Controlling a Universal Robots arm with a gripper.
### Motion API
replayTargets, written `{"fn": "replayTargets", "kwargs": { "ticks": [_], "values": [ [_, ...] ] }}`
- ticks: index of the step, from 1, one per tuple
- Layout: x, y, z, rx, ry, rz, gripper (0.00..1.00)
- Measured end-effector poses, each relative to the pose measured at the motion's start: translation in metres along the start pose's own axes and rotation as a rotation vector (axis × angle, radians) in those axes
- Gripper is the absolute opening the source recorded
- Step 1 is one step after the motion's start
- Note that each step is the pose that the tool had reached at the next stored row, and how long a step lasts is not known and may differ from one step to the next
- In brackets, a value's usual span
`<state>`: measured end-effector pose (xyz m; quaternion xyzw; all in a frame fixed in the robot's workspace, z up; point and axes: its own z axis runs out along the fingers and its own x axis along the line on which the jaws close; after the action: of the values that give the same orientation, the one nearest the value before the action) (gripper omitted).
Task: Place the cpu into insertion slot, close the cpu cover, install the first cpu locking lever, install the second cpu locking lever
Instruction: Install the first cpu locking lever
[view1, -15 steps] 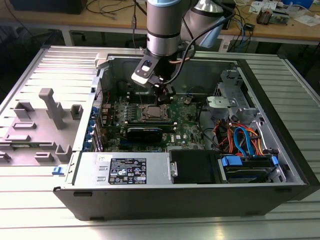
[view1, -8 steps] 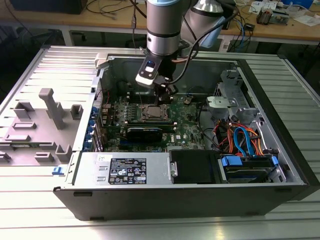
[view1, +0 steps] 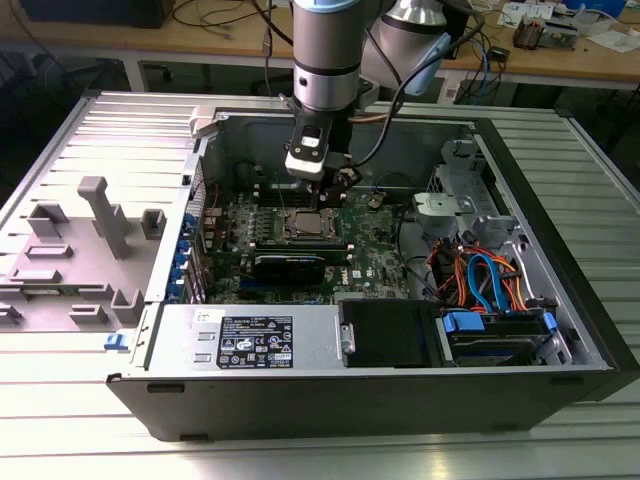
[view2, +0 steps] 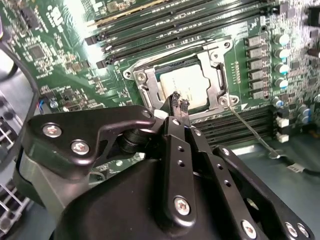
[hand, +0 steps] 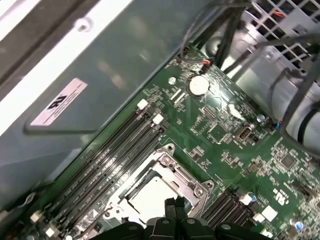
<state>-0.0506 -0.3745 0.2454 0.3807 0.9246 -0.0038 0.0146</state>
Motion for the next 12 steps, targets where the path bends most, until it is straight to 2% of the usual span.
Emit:
{"fn": "replayTargets", "kwargs": {
  "ticks": [4,12],
  "values": [
    [0.0,0.0,0.0,-0.0023,0.0003,-0.076,0.11],
    [0.0,0.0,0.0,-0.0056,0.0008,-0.185,0.11]
  ]
}}
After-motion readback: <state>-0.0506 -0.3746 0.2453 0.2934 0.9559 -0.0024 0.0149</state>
